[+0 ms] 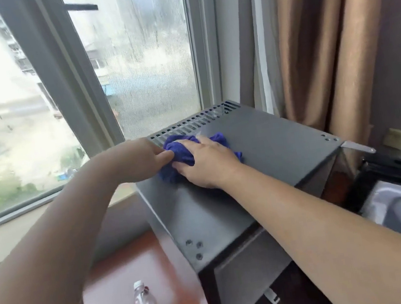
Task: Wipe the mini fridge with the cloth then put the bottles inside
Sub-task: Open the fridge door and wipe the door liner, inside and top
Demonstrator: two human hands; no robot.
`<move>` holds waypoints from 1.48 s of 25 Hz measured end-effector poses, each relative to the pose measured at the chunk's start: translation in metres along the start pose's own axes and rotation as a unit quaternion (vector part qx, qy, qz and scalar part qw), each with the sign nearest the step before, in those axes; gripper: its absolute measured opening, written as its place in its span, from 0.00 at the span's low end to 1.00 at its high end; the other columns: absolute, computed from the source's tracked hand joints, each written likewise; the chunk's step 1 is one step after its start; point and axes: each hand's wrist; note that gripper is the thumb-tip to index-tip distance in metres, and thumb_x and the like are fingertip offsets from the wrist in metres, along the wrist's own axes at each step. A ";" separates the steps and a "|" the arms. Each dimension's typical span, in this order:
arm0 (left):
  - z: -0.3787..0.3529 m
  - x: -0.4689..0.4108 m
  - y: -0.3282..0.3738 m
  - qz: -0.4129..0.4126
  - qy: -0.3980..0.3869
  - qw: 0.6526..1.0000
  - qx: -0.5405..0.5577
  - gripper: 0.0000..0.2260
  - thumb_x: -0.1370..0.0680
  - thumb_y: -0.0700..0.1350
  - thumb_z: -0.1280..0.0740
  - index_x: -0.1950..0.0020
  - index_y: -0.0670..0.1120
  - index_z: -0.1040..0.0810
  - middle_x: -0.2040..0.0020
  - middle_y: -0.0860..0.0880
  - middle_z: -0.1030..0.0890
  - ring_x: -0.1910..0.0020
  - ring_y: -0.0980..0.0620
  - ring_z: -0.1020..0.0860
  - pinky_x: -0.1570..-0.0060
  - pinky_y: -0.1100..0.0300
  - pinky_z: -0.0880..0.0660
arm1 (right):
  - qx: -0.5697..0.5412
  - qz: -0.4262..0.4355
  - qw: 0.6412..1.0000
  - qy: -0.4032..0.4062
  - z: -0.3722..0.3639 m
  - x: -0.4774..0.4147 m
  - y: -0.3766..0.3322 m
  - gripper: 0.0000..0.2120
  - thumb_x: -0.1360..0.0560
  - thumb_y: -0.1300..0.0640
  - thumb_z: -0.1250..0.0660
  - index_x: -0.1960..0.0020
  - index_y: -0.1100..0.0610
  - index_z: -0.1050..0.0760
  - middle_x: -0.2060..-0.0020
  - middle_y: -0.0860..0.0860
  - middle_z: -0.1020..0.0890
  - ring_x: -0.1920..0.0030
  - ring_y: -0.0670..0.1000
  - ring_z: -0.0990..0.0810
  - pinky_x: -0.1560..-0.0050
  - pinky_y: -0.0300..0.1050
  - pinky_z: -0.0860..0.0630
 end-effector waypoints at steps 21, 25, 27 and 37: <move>-0.145 0.182 0.187 -0.188 0.100 0.950 0.228 0.13 0.22 0.55 0.35 0.40 0.59 0.17 0.53 0.63 0.14 0.53 0.66 0.19 0.49 0.66 0.25 | -0.374 -0.225 0.872 0.220 0.001 0.332 0.071 0.10 0.24 0.50 0.33 0.52 0.33 0.21 0.58 0.42 0.14 0.54 0.48 0.17 0.52 0.43 0.21; -0.194 0.175 0.251 -0.267 0.051 0.926 0.261 0.17 0.20 0.50 0.33 0.30 0.54 0.21 0.38 0.60 0.17 0.39 0.65 0.22 0.34 0.66 0.30 | -0.463 -0.356 0.760 0.287 -0.006 0.389 0.142 0.06 0.23 0.53 0.31 0.54 0.44 0.16 0.60 0.44 0.13 0.55 0.52 0.14 0.46 0.55 0.18; -0.210 0.169 0.279 -0.311 0.044 0.917 0.247 0.19 0.20 0.49 0.32 0.29 0.53 0.23 0.36 0.58 0.18 0.36 0.62 0.23 0.34 0.70 0.32 | -0.500 -0.399 0.704 0.308 -0.010 0.407 0.172 0.05 0.22 0.55 0.30 0.54 0.47 0.15 0.59 0.48 0.12 0.53 0.55 0.14 0.44 0.60 0.19; -0.307 0.060 0.304 -0.321 -0.128 0.936 0.064 0.20 0.18 0.51 0.36 0.27 0.49 0.25 0.33 0.49 0.20 0.32 0.48 0.24 0.34 0.58 0.28 | -0.551 -0.540 0.495 0.400 -0.044 0.439 0.277 0.08 0.20 0.59 0.31 0.43 0.59 0.18 0.56 0.56 0.14 0.56 0.56 0.16 0.44 0.55 0.21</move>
Point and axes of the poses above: each hand's wrist, its own x-axis away from the middle knuckle, its own z-axis out of the back of the hand, y = z × x
